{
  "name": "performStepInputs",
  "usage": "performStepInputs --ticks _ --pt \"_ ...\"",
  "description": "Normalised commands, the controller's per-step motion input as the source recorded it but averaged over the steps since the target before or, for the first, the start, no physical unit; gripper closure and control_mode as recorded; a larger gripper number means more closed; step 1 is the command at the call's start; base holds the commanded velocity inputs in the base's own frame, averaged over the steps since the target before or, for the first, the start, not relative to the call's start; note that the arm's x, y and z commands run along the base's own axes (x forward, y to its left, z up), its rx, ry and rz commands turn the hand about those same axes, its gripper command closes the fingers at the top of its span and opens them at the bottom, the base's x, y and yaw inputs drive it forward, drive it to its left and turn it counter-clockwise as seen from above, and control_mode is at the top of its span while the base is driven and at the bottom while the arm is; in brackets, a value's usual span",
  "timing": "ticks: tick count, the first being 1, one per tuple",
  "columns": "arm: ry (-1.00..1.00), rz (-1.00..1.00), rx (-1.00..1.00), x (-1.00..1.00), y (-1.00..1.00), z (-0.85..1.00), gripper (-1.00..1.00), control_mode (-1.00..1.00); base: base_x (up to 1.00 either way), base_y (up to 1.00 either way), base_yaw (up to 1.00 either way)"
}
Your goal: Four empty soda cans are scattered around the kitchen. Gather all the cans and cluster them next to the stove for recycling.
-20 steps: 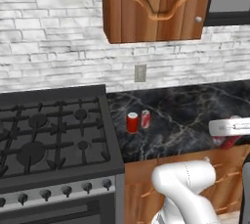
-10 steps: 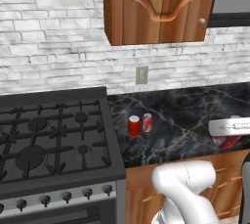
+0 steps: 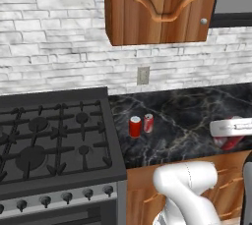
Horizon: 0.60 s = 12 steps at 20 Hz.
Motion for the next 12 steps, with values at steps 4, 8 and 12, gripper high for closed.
performStepInputs --ticks 4,8,12 --pt "0.0 0.0 0.0 0.14 0.0 -0.28 1.0 -1.0 0.0 0.0 0.0" --pt "0.0 0.0 0.0 0.05 0.01 -0.24 1.0 -1.0 0.0 0.0 0.0" --pt "-0.02 0.0 0.0 0.03 0.0 -0.17 1.0 -1.0 0.0 0.0 0.0"
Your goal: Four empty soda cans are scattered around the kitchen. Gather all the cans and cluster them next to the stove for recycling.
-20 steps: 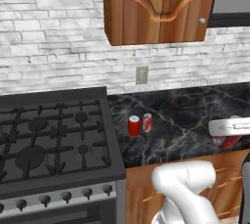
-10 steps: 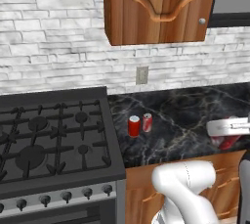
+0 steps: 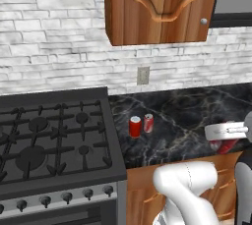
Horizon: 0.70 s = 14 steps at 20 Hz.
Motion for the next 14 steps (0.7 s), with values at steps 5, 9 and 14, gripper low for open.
performStepInputs --ticks 5,9,14 --pt "0.0 0.0 0.0 0.26 0.0 -0.32 1.0 -1.0 0.0 0.0 0.0" --pt "0.0 0.0 0.0 0.24 0.0 -0.18 1.0 -1.0 0.0 0.0 0.0" --pt "0.0 0.0 0.0 0.18 0.0 -0.24 1.0 -1.0 0.0 0.0 0.0"
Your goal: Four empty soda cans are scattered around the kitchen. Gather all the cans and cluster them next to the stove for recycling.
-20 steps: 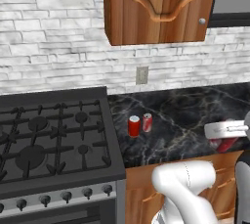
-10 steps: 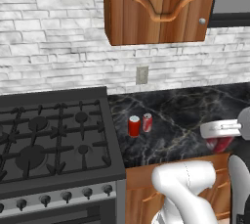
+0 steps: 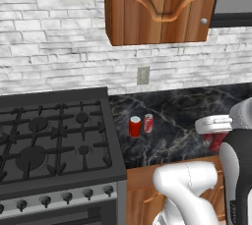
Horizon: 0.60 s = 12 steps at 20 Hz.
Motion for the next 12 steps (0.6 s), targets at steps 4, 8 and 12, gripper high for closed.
performStepInputs --ticks 4,8,12 --pt "0.0 0.0 0.0 0.1 0.0 -0.29 1.0 -1.0 0.0 0.0 0.0" --pt "-0.01 0.0 0.0 0.16 0.02 -0.35 1.0 -1.0 0.0 0.0 0.0" --pt "-0.02 0.0 0.0 0.26 0.16 -0.21 1.0 -1.0 0.0 0.0 0.0"
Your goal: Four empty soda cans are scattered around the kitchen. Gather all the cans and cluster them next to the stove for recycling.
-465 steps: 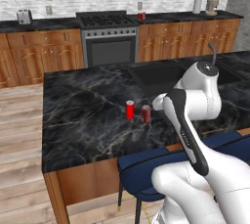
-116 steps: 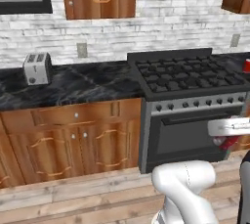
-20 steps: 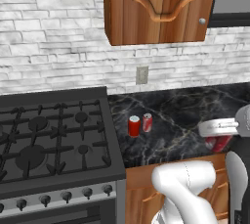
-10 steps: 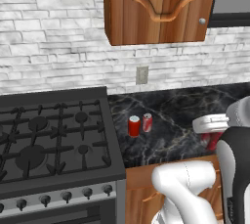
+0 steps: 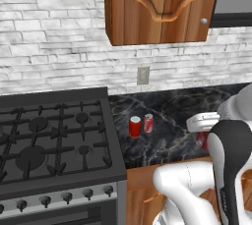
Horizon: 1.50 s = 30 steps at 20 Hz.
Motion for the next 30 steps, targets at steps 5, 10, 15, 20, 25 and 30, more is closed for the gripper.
performStepInputs --ticks 5,10,15,20,25,30 --pt "-0.06 0.01 0.0 0.11 0.27 -0.16 1.0 -1.0 0.0 0.0 0.0" --pt "-0.1 0.01 0.0 0.15 0.24 -0.25 1.0 -1.0 0.0 0.0 0.0" --pt "-0.08 0.01 0.0 0.31 0.25 -0.31 1.0 -1.0 0.0 0.0 0.0" --pt "-0.05 0.02 0.0 0.31 0.04 -0.54 1.0 -1.0 0.0 0.0 0.0" --pt "-0.04 0.03 0.0 0.31 0.01 -0.63 1.0 -1.0 0.0 0.0 0.0" --pt "-0.08 0.04 0.0 0.16 0.11 -0.44 1.0 -1.0 0.0 0.0 0.0"
